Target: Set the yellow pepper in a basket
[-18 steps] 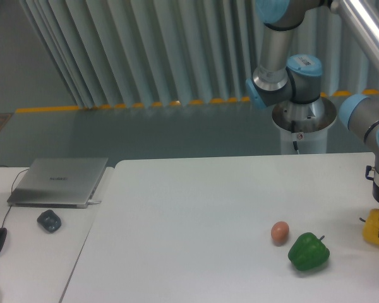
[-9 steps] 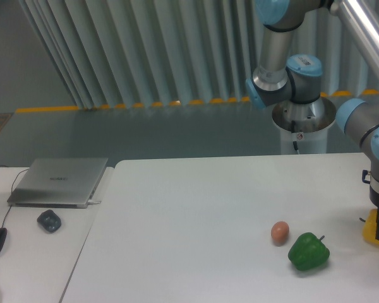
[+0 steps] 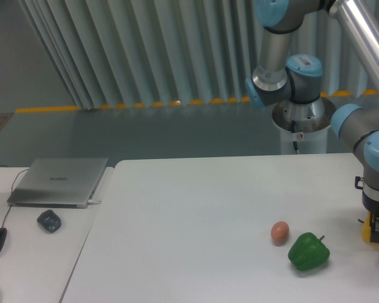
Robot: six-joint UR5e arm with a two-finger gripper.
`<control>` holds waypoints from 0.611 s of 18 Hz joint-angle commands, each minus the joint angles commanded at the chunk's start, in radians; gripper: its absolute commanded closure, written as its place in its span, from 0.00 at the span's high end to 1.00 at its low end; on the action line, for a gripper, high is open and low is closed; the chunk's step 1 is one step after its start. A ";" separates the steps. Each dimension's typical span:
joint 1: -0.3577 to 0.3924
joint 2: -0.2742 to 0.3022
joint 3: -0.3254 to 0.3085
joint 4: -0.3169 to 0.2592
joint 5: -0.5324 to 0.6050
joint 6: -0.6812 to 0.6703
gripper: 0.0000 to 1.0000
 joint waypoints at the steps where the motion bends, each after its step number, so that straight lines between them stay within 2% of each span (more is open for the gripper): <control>1: 0.002 0.003 0.000 0.000 -0.002 -0.005 0.48; 3: 0.006 0.008 0.003 0.000 -0.020 -0.006 0.48; 9: 0.041 0.083 0.028 -0.006 -0.052 0.003 0.49; 11: 0.078 0.109 0.052 -0.015 -0.102 0.005 0.49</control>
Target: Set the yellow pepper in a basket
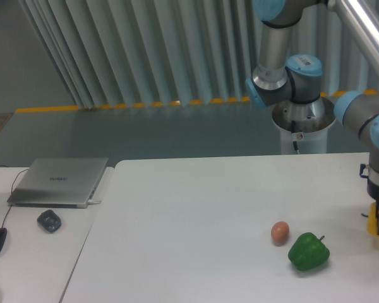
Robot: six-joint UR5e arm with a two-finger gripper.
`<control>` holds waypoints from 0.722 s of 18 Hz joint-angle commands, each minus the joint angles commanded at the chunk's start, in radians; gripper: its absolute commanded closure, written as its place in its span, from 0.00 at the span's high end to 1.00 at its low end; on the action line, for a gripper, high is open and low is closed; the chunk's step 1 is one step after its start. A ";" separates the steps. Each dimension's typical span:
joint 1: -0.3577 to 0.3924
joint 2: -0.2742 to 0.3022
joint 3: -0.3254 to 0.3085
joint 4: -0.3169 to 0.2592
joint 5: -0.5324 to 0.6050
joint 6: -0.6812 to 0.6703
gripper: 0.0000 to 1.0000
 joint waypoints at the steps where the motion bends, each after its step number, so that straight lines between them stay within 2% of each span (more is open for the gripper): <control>1: 0.020 0.018 0.002 -0.005 -0.023 -0.002 0.49; 5: 0.115 0.057 0.020 -0.006 -0.046 -0.011 0.51; 6: 0.152 0.061 0.032 -0.006 -0.054 -0.011 0.54; 11: 0.308 0.058 0.051 0.001 -0.071 0.003 0.54; 13: 0.350 0.039 0.069 0.006 -0.092 0.003 0.54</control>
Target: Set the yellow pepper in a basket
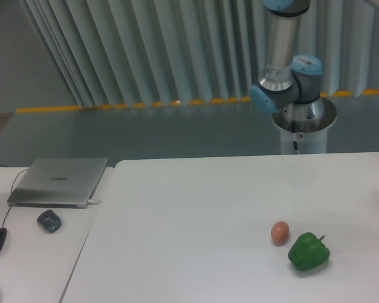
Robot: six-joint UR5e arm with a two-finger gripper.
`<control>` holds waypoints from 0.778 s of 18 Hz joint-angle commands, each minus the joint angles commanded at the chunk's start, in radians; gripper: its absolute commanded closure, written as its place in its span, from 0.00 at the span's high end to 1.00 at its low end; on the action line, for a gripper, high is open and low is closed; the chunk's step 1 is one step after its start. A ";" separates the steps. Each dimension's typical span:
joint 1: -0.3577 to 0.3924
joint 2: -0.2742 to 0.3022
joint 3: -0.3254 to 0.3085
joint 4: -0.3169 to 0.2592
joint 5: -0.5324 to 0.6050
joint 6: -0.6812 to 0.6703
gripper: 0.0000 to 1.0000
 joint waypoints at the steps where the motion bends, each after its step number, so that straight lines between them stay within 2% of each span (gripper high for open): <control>1: 0.020 -0.024 0.021 0.002 -0.002 -0.002 0.54; 3: 0.051 -0.049 0.038 0.005 -0.002 -0.005 0.54; 11: 0.063 -0.153 0.051 0.123 0.000 -0.035 0.54; 14: 0.077 -0.190 0.071 0.146 0.000 -0.037 0.54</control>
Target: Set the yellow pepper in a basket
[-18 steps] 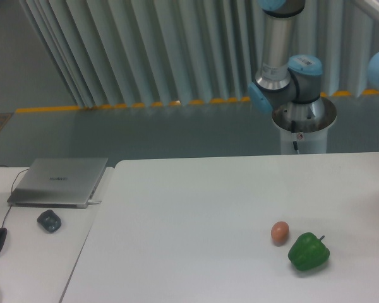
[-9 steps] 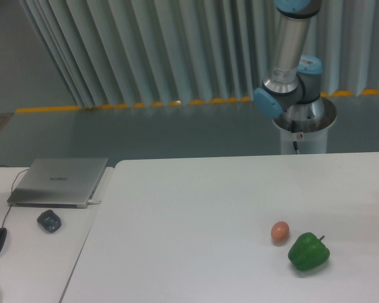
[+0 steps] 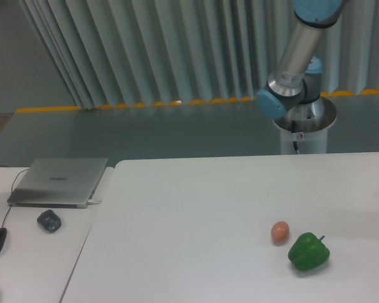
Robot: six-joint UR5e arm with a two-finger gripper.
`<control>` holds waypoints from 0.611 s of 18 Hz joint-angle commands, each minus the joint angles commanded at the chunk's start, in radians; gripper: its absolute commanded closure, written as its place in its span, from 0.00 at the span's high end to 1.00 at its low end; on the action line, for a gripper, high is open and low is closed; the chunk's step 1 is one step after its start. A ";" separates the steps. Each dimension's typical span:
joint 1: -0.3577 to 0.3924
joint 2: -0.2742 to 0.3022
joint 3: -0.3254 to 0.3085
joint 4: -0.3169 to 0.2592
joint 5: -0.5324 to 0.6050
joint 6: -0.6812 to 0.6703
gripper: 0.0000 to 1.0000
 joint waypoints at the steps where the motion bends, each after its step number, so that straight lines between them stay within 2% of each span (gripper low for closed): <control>1: 0.005 -0.008 0.008 0.000 0.000 -0.002 0.54; 4: 0.009 -0.020 0.012 0.005 -0.002 -0.002 0.55; 5: 0.009 -0.020 0.012 0.005 -0.002 -0.002 0.59; 7: 0.011 -0.020 0.012 0.006 -0.015 -0.006 0.74; 9: 0.014 -0.014 0.012 0.005 -0.084 -0.050 0.89; 10: 0.014 -0.008 0.009 0.005 -0.136 -0.120 0.95; 11: 0.014 0.000 0.008 0.003 -0.146 -0.162 0.95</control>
